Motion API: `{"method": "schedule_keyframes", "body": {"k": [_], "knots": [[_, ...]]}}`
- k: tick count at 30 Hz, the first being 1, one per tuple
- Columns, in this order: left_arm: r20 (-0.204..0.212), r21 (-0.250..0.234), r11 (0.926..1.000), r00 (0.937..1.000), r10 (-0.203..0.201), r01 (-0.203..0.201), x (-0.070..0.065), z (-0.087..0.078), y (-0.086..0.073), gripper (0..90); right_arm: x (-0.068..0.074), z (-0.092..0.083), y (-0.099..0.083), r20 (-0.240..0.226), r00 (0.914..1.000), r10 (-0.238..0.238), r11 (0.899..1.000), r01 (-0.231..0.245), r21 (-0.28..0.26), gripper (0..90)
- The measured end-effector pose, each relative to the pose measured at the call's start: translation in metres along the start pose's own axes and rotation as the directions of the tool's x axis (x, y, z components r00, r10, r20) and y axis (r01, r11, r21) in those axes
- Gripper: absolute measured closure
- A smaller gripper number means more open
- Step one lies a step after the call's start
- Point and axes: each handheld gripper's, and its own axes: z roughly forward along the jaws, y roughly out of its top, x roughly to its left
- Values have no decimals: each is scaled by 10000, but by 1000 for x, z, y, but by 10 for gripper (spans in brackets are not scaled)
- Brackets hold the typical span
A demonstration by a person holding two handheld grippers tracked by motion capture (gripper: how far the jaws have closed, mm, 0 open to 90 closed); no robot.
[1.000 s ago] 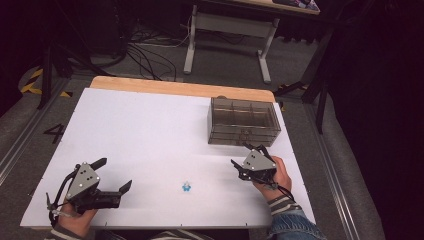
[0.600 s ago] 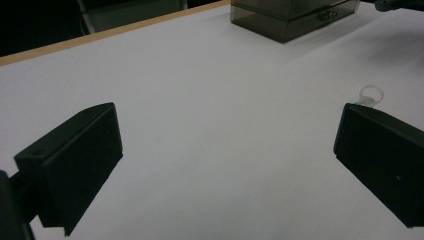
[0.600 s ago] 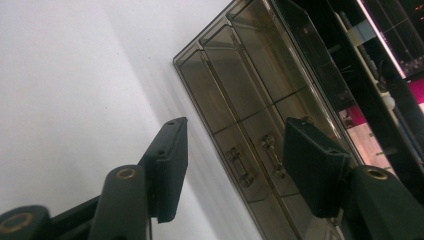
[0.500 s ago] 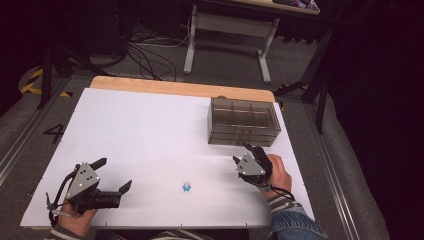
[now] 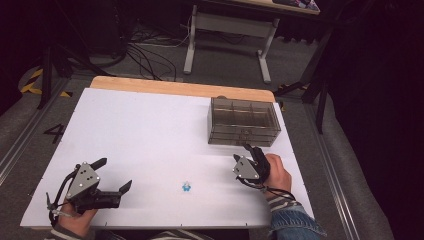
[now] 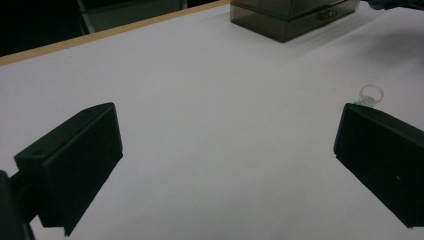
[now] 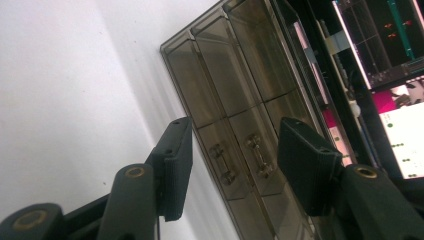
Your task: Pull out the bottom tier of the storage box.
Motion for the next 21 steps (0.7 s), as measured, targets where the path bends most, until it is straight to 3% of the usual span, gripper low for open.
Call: {"method": "schedule_keyframes", "body": {"k": [4, 5, 9, 13, 18, 21], "knots": [[19, -4, 10000, 10000, -27, 27, 0, 0, 0, 0, 3, 2, -1, 130, 9996, -257, 9995, 255, 159, 499], [22, 5, 10000, 10000, 3, -3, 0, 0, 0, 0, 5, 5, -1, 411, 9983, -413, 9990, 405, 198, 509], [19, 20, 10000, 10000, 44, -44, 0, 0, 0, 0, 10, 9, 0, 807, 9945, -670, 9974, 645, 337, 525], [36, 23, 10000, 10000, 9, -9, -1, 0, 0, 0, 12, 11, -1, 923, 9909, -978, 9945, 938, 471, 536], [32, 39, 10000, 10000, 18, -18, 0, 1, 0, 0, 15, 16, -1, 1203, 9829, -1393, 9881, 1301, 817, 555], [65, 61, 10000, 10000, 15, -15, 0, 1, 0, 0, 19, 20, -2, 1400, 9736, -1805, 9803, 1666, 1057, 560]]}}
